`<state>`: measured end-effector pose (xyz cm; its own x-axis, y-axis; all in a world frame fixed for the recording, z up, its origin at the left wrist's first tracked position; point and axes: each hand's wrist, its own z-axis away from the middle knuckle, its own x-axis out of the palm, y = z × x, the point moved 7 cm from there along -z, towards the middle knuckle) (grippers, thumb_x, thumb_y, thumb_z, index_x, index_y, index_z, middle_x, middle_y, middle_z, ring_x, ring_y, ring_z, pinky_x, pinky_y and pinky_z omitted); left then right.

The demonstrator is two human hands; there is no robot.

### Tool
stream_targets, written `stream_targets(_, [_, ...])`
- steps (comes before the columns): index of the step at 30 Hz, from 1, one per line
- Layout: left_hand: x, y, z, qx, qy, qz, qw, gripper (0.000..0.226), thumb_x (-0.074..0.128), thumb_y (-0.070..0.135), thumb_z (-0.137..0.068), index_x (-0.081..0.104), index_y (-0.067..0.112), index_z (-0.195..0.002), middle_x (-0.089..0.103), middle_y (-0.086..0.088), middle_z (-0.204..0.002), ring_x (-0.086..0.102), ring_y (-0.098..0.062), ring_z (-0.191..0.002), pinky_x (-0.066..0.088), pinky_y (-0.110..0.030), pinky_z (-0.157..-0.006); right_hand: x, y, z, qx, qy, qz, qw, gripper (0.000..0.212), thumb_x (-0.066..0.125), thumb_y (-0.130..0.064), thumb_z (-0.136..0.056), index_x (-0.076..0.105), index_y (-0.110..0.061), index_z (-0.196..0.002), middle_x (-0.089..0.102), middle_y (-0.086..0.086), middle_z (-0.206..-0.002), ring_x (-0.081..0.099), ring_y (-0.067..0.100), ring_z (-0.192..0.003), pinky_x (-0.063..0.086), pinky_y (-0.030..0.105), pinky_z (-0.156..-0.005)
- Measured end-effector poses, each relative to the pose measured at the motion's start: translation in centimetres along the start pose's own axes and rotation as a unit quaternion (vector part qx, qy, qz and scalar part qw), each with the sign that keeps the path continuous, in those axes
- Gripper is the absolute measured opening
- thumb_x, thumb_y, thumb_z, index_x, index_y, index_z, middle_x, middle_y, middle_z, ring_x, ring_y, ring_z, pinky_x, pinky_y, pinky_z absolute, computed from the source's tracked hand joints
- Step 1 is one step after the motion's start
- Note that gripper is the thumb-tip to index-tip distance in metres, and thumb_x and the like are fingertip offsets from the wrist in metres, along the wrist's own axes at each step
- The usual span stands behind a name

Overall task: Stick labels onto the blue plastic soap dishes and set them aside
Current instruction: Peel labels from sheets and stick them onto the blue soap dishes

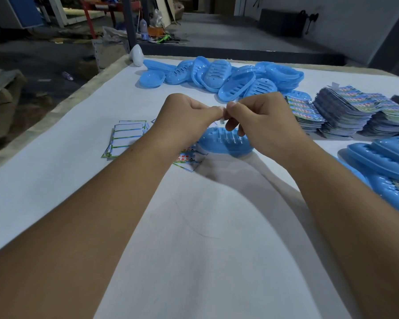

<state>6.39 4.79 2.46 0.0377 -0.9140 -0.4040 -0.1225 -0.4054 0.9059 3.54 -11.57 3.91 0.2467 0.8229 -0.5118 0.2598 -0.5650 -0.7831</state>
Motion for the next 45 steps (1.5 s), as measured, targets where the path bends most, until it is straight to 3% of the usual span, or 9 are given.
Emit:
stream_targets(4, [-0.1, 0.0, -0.1, -0.011, 0.015, -0.009, 1.0, 0.029, 0.072, 0.04, -0.077, 0.077, 0.011, -0.077, 0.057, 0.016, -0.054, 0.049, -0.008, -0.054, 0.04, -0.023, -0.055, -0.3, 0.1, -0.1, 0.007, 0.019, 0.003, 1.0, 0.033, 0.057, -0.03, -0.098, 0.078, -0.019, -0.074, 0.073, -0.008, -0.067, 0.055, 0.009, -0.057, 0.047, 0.028, -0.056])
stream_targets(8, [0.0, 0.1, -0.2, 0.0, 0.017, -0.033, 0.999, 0.039, 0.067, 0.038, -0.079, 0.072, 0.0, -0.087, 0.048, 0.001, -0.069, 0.035, -0.009, -0.047, 0.037, -0.02, -0.046, -1.6, 1.3, -0.7, 0.046, 0.085, 0.055, 0.994, 0.033, 0.06, -0.033, -0.089, 0.075, -0.006, -0.078, 0.072, 0.015, -0.077, 0.052, 0.017, -0.059, 0.051, 0.04, -0.058])
stream_targets(11, [0.1, 0.1, -0.1, 0.009, 0.014, -0.041, 0.999, 0.039, 0.066, 0.036, -0.08, 0.071, -0.002, -0.088, 0.046, 0.0, -0.066, 0.036, -0.008, -0.044, 0.033, -0.015, -0.035, -2.0, 2.1, -0.9, 0.071, 0.094, 0.052, 0.992, 0.036, 0.065, -0.037, -0.084, 0.074, -0.003, -0.078, 0.069, 0.021, -0.078, 0.049, 0.018, -0.058, 0.047, 0.035, -0.057])
stream_targets(18, [0.0, 0.0, -0.3, 0.013, 0.017, -0.053, 0.998, 0.04, 0.065, 0.036, -0.08, 0.07, -0.003, -0.09, 0.038, 0.002, -0.058, 0.034, -0.008, -0.044, 0.036, -0.027, -0.054, -2.0, 2.4, -1.0, 0.093, 0.079, 0.052, 0.991, 0.027, 0.068, -0.032, -0.081, 0.075, -0.007, -0.072, 0.071, 0.013, -0.072, 0.051, 0.013, -0.053, 0.045, 0.031, -0.051])
stream_targets(21, [0.3, -0.4, -0.5, 0.01, 0.014, -0.06, 0.998, 0.039, 0.066, 0.037, -0.082, 0.073, 0.0, -0.089, 0.039, 0.008, -0.048, 0.037, -0.006, -0.041, 0.038, -0.027, -0.053, -2.0, 2.6, -1.0, 0.111, 0.072, 0.051, 0.99, 0.026, 0.07, -0.033, -0.081, 0.075, -0.011, -0.066, 0.071, 0.012, -0.071, 0.05, 0.014, -0.053, 0.045, 0.032, -0.051])
stream_targets(26, [0.8, -1.1, -0.9, 0.022, 0.014, -0.066, 0.997, 0.046, 0.071, 0.046, -0.083, 0.073, 0.0, -0.084, 0.058, 0.003, -0.058, 0.048, -0.01, -0.05, 0.041, -0.021, -0.051, -1.7, 2.9, -0.6, 0.14, 0.043, 0.039, 0.988, 0.034, 0.082, -0.039, -0.073, 0.073, -0.006, -0.067, 0.056, 0.006, -0.056, 0.037, 0.013, -0.044, 0.036, 0.026, -0.047])
stream_targets(31, [1.3, -1.6, -1.1, 0.014, -0.008, -0.114, 0.993, 0.041, 0.07, 0.044, -0.082, 0.071, 0.003, -0.076, 0.049, 0.008, -0.039, 0.04, -0.007, -0.032, 0.036, -0.021, -0.045, -1.6, 3.6, -0.6, 0.166, 0.024, 0.083, 0.982, 0.044, 0.082, -0.042, -0.073, 0.071, 0.001, -0.071, 0.052, 0.009, -0.057, 0.035, 0.017, -0.042, 0.035, 0.027, -0.049])
stream_targets(36, [1.5, -1.6, -1.3, 0.003, -0.015, -0.136, 0.991, 0.036, 0.071, 0.046, -0.08, 0.071, 0.012, -0.071, 0.049, 0.009, -0.035, 0.046, -0.015, -0.037, 0.041, -0.021, -0.035, -1.3, 3.8, -0.6, 0.169, 0.004, 0.117, 0.979, 0.04, 0.081, -0.047, -0.073, 0.076, -0.007, -0.071, 0.053, 0.006, -0.053, 0.035, 0.015, -0.038, 0.037, 0.027, -0.049])
stream_targets(45, [1.9, -1.7, -1.5, 0.014, -0.019, -0.16, 0.987, 0.039, 0.071, 0.054, -0.082, 0.071, 0.017, -0.069, 0.05, 0.01, -0.033, 0.044, -0.007, -0.028, 0.036, -0.018, -0.044, -1.0, 3.7, -0.6, 0.165, 0.0, 0.137, 0.977, 0.035, 0.081, -0.046, -0.073, 0.075, -0.012, -0.066, 0.048, 0.0, -0.04, 0.035, 0.011, -0.029, 0.035, 0.021, -0.042])
